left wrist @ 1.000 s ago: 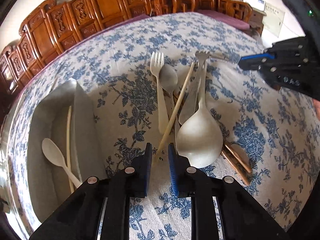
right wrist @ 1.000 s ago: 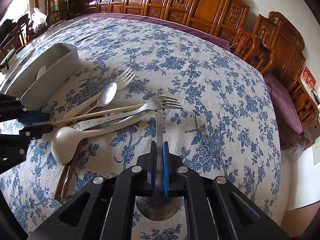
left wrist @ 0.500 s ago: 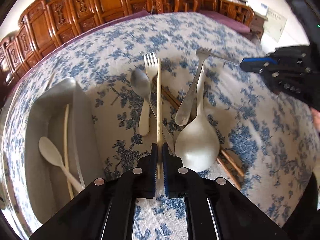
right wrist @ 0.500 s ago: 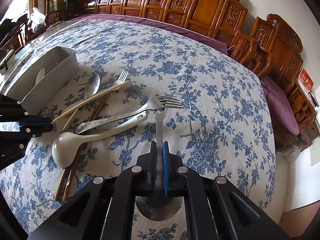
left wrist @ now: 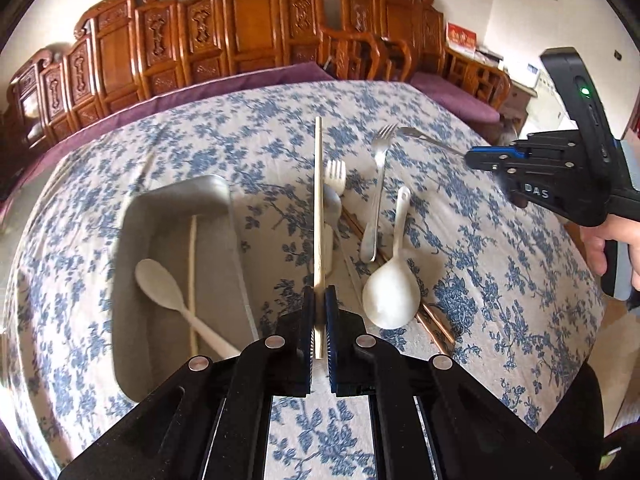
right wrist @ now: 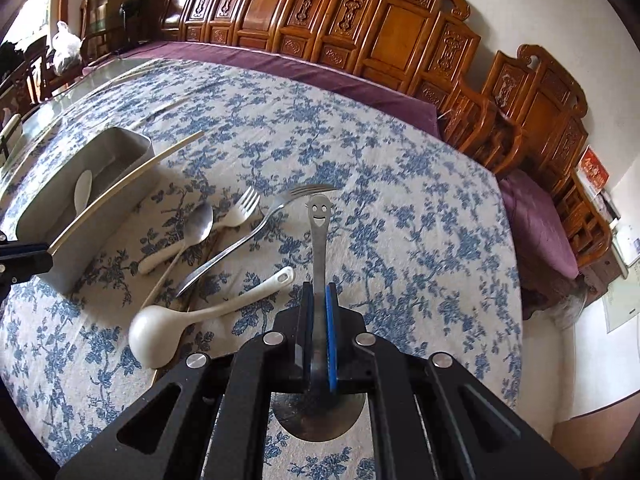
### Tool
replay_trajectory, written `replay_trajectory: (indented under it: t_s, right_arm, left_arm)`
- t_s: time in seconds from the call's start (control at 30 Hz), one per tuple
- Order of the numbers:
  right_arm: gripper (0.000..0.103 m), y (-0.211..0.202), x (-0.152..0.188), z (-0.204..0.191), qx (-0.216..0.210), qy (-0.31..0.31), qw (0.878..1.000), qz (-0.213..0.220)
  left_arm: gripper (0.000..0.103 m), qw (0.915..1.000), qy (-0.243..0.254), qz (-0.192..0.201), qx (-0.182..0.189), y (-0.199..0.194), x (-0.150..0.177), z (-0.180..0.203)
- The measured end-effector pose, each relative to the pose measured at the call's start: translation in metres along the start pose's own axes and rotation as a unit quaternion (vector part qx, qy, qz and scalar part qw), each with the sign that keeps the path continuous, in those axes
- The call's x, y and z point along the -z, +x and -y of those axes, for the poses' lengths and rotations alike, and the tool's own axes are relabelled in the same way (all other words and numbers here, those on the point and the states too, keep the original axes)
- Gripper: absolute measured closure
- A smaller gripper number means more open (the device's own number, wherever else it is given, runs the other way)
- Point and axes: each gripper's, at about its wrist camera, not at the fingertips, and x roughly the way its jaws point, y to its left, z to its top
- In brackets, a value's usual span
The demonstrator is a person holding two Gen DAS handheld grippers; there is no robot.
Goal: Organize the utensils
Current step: 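Carry the chopstick into the grey tray and open the left gripper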
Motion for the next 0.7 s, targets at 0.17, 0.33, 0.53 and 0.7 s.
replay_trajectory:
  t_s: [0.17,0.33,0.53,0.7]
  right_arm:
    - [0.096,-0.019,-0.005,-0.007,0.002,-0.005,1.0,0.008]
    - [0.096,-0.031,-0.007,-0.023,-0.006,-0.011,1.0,0.016]
    - [0.096,-0.037,-0.013,-0.049,-0.022,-0.02,0.999,0.024]
    - [0.096,-0.042,-0.017,-0.072,-0.037,-0.028,0.999,0.029]
  left_arm:
    - [0.099,0.9997,-0.016,0.017,-0.005,-0.018,0.001,-0.017]
    - [0.099,0.9992,-0.029,0.024,-0.016,-0.03,0.004,-0.033]
    - [0.099,0.9982,-0.047,0.022,-0.03,-0.035,0.012,-0.056]
    - [0.099,0.9975,-0.059,0.011,-0.036,-0.03,0.021,-0.075]
